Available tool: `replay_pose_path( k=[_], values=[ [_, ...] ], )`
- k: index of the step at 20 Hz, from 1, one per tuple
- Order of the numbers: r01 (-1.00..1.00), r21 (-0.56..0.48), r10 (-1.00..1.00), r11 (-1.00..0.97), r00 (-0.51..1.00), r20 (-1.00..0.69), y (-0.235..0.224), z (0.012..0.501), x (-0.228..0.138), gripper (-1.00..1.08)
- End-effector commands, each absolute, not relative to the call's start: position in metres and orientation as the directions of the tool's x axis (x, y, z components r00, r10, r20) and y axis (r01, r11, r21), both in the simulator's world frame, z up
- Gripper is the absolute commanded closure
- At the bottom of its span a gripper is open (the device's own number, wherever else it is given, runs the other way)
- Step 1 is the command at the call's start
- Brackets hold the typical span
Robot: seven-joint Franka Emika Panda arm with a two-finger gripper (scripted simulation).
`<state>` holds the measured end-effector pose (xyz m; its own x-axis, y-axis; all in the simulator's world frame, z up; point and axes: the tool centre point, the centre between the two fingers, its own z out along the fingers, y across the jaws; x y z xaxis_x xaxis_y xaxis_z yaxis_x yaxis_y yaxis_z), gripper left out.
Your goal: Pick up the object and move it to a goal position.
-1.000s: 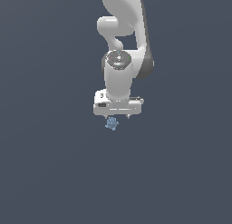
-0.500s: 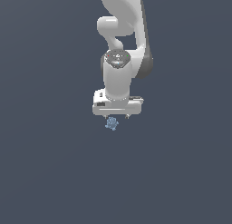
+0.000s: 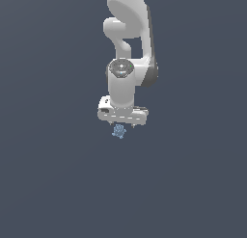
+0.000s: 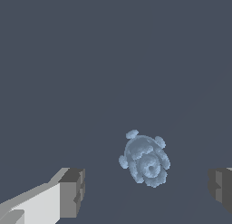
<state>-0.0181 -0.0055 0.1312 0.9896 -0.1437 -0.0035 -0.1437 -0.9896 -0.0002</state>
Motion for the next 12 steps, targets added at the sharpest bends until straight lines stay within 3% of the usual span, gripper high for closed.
replay_pose_path(
  k=[1, 12],
  values=[
    [-0.210, -0.001, -0.210, -0.978, 0.978, -0.003, -0.009, 0.121, -0.024, -0.92],
    [-0.401, 0.000, -0.401, -0.916, 0.916, -0.001, -0.022, 0.094, -0.045, -0.92]
  ],
)
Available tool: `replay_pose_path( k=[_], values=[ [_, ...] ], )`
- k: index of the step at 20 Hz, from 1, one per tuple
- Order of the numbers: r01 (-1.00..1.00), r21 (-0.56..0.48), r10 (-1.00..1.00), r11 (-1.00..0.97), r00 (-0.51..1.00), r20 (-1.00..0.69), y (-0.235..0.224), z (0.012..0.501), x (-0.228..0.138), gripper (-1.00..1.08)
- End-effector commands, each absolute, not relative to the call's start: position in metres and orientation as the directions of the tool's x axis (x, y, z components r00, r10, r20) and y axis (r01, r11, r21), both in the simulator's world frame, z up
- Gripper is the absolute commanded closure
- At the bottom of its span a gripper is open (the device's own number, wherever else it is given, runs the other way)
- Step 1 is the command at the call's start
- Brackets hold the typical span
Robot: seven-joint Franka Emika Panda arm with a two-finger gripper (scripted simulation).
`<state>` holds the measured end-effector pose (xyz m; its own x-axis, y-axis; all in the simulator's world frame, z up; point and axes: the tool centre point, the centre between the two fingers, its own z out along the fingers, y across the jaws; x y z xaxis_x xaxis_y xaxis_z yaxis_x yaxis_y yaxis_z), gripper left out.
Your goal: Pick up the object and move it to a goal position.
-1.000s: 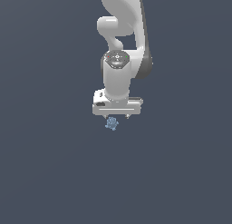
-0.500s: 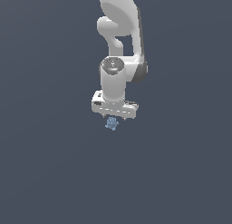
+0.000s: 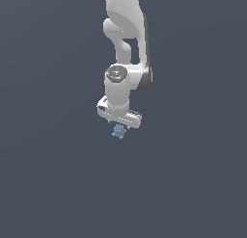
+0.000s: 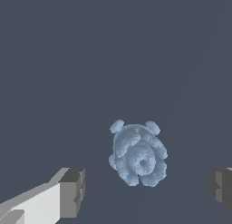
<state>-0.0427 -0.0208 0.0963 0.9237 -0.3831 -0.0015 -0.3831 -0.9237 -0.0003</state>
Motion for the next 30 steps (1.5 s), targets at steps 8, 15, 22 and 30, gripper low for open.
replay_pose_path(
  k=[8, 15, 22, 30],
  values=[
    [-0.416, 0.000, -0.416, -0.910, 0.910, -0.001, -0.023, 0.090, -0.046, -0.92],
    [-0.418, 0.000, -0.418, -0.908, 0.908, 0.000, -0.023, 0.065, -0.048, -0.92],
    [-0.421, 0.000, -0.421, -0.907, 0.907, 0.000, -0.023, 0.042, -0.047, -0.92],
    [-0.421, 0.000, -0.421, -0.907, 0.907, 0.000, -0.023, 0.041, -0.047, 1.08]
  ],
)
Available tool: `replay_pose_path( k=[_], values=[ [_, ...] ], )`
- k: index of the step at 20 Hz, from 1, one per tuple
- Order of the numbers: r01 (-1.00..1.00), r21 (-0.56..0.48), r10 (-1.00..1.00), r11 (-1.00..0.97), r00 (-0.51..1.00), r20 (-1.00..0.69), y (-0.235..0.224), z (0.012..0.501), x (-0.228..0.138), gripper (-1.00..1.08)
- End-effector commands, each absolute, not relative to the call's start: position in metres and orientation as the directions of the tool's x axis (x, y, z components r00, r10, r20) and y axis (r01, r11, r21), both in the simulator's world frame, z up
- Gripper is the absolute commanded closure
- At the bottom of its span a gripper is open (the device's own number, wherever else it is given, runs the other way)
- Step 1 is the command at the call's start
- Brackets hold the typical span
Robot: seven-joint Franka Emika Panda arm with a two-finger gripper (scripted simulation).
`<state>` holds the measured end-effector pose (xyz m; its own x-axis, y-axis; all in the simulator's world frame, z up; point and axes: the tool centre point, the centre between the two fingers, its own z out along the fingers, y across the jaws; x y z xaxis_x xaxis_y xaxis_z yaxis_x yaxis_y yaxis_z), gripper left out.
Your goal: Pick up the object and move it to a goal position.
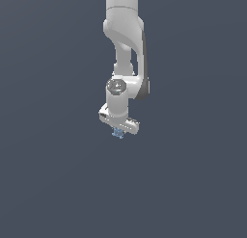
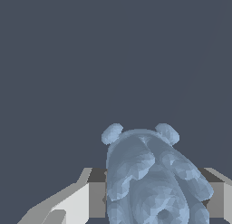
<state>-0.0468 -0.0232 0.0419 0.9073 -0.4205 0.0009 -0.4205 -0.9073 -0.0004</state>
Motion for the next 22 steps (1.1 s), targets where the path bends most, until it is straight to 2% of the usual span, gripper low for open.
replay_pose_path(
  k=[1, 12, 22],
  values=[
    [-0.421, 0.000, -0.421, -0.907, 0.907, 0.000, -0.023, 0.041, -0.047, 1.08],
    [-0.421, -0.001, -0.421, -0.907, 0.907, 0.001, -0.020, 0.052, -0.051, 1.08],
    [-0.421, -0.001, -0.421, -0.907, 0.907, 0.000, -0.004, 0.099, -0.073, 1.08]
  ],
)
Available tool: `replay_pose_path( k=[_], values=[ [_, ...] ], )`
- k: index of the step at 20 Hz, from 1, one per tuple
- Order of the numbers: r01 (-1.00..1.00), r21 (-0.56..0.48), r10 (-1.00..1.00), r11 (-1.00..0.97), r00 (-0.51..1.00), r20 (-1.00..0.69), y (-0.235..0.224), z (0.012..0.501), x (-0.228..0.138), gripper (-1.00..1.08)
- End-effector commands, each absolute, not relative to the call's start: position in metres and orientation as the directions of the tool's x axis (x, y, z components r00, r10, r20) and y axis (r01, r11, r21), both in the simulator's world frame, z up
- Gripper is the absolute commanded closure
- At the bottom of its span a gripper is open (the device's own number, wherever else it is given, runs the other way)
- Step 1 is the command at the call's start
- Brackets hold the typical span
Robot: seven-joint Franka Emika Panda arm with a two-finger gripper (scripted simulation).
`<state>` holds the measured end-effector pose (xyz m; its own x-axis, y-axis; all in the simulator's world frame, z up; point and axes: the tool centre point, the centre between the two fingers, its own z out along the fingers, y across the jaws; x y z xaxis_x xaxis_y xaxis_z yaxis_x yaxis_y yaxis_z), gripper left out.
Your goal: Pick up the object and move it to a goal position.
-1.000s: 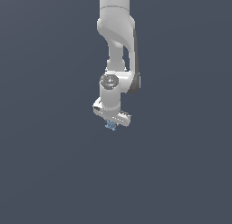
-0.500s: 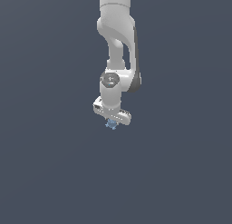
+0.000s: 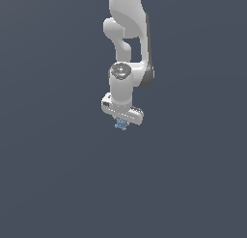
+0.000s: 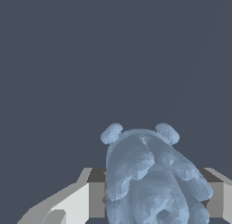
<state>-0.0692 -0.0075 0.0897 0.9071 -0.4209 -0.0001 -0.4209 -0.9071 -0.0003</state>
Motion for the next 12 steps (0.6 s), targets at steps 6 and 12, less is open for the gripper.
replay_pose_path(
  k=[6, 12],
  values=[
    [-0.421, -0.001, -0.421, -0.907, 0.907, 0.000, 0.010, 0.145, -0.094, 1.08],
    [-0.421, 0.001, -0.421, -0.907, 0.907, 0.001, 0.026, 0.194, -0.115, 1.08]
  ],
)
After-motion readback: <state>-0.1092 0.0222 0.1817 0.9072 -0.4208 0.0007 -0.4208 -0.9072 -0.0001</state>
